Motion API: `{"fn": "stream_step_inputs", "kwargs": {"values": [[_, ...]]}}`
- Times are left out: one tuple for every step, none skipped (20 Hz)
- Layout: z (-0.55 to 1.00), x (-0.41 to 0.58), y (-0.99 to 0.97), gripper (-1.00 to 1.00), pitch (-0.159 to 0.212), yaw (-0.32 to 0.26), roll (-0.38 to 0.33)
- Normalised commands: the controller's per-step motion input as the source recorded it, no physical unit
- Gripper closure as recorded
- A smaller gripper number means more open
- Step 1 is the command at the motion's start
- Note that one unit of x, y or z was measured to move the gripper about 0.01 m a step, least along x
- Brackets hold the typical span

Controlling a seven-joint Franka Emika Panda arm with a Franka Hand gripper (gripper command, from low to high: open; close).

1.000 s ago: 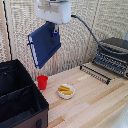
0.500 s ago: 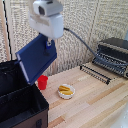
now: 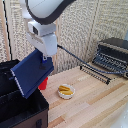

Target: Please shift your gripper toward the book. Carefully hold the book with your gripper. Gently transport the book using your gripper to the caddy's front section. Safely let the book go into the caddy's front area.

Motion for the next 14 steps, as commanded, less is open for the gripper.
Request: {"fn": "stream_step_inputs", "kwargs": {"values": [[0.21,0.0,0.51,1.0,0.0,-0.241,0.0],[0.21,0.0,0.51,1.0,0.0,-0.241,0.0],[0.21,0.0,0.51,1.0,0.0,-0.241,0.0],[0.2,0.0,0.51,1.0,0.0,-0.241,0.0],[0.21,0.0,0.49,1.0,0.0,-0.242,0.0],[0.2,0.0,0.49,1.0,0.0,-0.238,-0.001],[0.17,0.0,0.5,1.0,0.0,-0.237,-0.017],[0.14,0.0,0.51,1.0,0.0,-0.235,-0.036],[0.06,-0.003,0.55,1.0,0.0,-0.213,-0.069],[0.03,-0.017,0.57,1.0,0.0,-0.186,-0.099],[0.0,-0.074,0.62,1.0,0.0,-0.117,-0.139],[0.0,0.0,0.55,1.0,0.0,-0.05,-0.158],[0.0,0.0,0.46,1.0,0.008,0.0,-0.142],[0.0,0.0,0.47,1.0,0.0,0.0,-0.149]]}}
